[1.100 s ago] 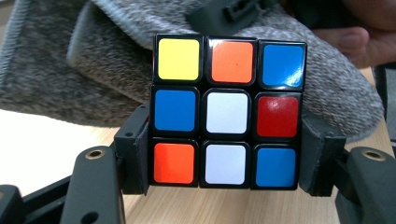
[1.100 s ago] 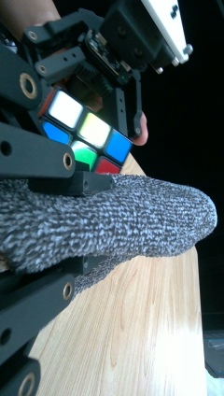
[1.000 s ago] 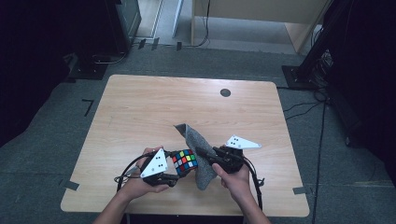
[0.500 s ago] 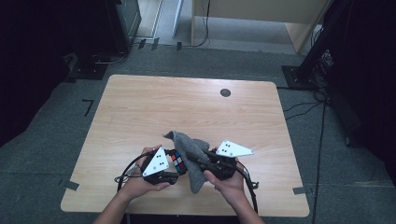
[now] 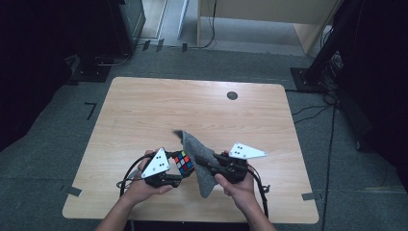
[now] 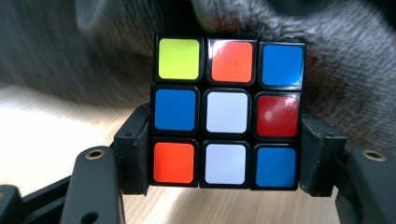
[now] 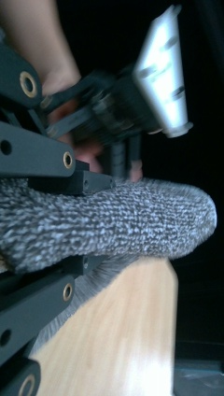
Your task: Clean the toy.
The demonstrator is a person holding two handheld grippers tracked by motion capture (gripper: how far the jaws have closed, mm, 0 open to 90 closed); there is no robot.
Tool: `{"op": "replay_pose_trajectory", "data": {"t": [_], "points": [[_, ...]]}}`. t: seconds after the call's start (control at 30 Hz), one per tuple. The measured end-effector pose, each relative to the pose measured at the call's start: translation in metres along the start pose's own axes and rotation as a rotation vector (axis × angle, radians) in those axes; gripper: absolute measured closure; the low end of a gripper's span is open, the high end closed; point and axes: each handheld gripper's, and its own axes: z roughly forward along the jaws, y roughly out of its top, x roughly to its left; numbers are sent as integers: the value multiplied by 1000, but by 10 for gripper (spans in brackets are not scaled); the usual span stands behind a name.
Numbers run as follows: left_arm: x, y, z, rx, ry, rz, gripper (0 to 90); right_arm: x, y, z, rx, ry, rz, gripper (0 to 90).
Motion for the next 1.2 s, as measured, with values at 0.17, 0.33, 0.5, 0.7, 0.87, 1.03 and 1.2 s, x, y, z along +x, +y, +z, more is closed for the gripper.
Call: {"op": "replay_pose_trajectory", "data": {"t": [0.17,0.33,0.5,0.7,0.87,1.03,1.2], "points": [[8,2,-9,-72,-20,-67,342,-30,-8,-6,53,-166,96,724],[20,0,-16,-119,-8,-155,342,-39,-14,-6,49,-139,146,689],[29,0,-22,-166,-48,-234,342,-21,-19,8,84,-23,-1,715],[32,0,-24,-168,-62,-261,342,-2,-30,24,188,3,-198,736],[31,0,-23,-146,-70,-245,342,-1,-25,17,143,-40,-232,736],[30,1,-21,-143,-67,-247,342,-3,-19,9,75,-45,-219,734],[31,0,-22,-140,-55,-250,342,1,-30,22,185,-23,-253,732]]}}
